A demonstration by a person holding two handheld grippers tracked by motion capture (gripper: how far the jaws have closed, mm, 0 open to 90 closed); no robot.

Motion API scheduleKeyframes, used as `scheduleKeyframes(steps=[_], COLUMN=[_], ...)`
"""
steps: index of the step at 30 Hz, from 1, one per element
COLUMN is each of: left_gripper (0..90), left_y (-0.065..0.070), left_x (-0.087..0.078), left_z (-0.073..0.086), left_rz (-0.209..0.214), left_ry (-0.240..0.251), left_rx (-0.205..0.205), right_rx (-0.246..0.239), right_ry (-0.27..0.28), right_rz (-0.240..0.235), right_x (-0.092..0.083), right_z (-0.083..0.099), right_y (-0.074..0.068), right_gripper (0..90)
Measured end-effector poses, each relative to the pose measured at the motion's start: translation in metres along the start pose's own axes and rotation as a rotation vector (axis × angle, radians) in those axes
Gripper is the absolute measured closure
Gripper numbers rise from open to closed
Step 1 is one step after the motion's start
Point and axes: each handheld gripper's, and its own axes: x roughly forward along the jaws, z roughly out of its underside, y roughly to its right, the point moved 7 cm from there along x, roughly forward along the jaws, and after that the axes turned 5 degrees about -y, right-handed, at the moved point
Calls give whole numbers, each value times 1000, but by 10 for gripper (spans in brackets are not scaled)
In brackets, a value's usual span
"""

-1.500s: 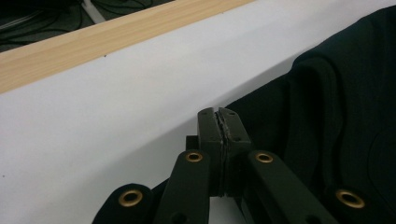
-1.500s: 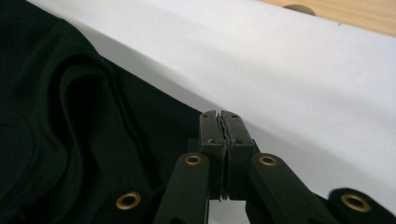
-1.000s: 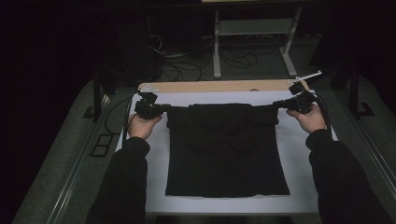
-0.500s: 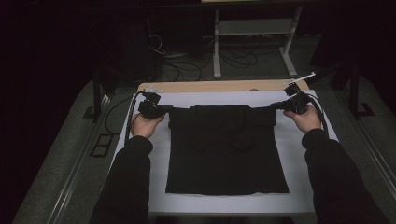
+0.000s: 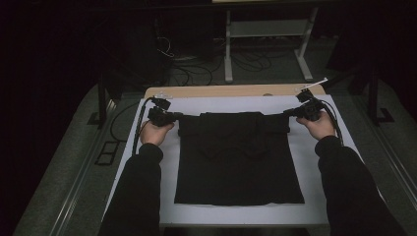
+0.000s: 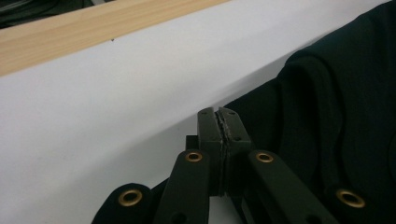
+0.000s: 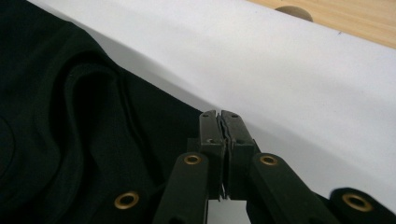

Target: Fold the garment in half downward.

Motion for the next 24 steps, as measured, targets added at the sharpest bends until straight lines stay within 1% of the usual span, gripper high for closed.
scheduleKeyframes(steps=[2, 4, 5, 7, 9, 11, 12, 13, 14, 16, 17, 18, 19, 20, 21, 22, 24], left_gripper=[879, 878, 878, 877, 876, 873, 870, 868, 864, 854, 846, 829, 791, 740, 710, 671, 559], left_y=[0, 0, 0, 0, -1, -1, -1, -1, -1, -2, -2, -2, -2, -2, -2, -3, -5], left_x=[2, 4, 5, 6, 7, 11, 12, 13, 14, 16, 16, 16, 16, 16, 15, 14, 12], left_z=[1, 1, 2, 3, 4, 7, 8, 9, 10, 10, 10, 10, 10, 10, 10, 10, 10], left_rz=[6, 7, 7, 7, 13, 23, 25, 16, 16, 23, 20, 18, 14, 27, 31, 28, 12], left_ry=[-4, -9, -12, -14, -25, -41, -50, -58, -54, -53, -57, -59, -61, -58, -63, -60, -60], left_rx=[-9, -6, -4, -10, -12, -35, -34, -30, -39, -63, -62, -62, -69, -87, -93, -100, -126], right_rx=[1, -3, 7, 12, 13, 19, 22, 24, 26, 32, 37, 38, 41, 43, 45, 41, 45], right_ry=[-1, -3, -8, -10, -13, -19, -23, -25, -28, -33, -38, -46, -49, -53, -53, -53, -52], right_rz=[-5, -5, -5, -11, -6, 0, 1, 5, 14, 17, 20, 23, 27, 27, 29, 34, 30], right_x=[2, 5, 5, 7, 10, 11, 12, 13, 13, 13, 13, 13, 13, 13, 13, 13, 13], right_z=[1, 1, 1, 2, 2, 4, 4, 5, 6, 7, 8, 10, 10, 12, 13, 13, 15], right_y=[0, 1, 1, 1, 3, 4, 5, 5, 6, 8, 9, 10, 10, 11, 11, 12, 12], right_gripper=[865, 863, 861, 853, 839, 830, 824, 811, 792, 746, 725, 709, 682, 653, 620, 594, 529])
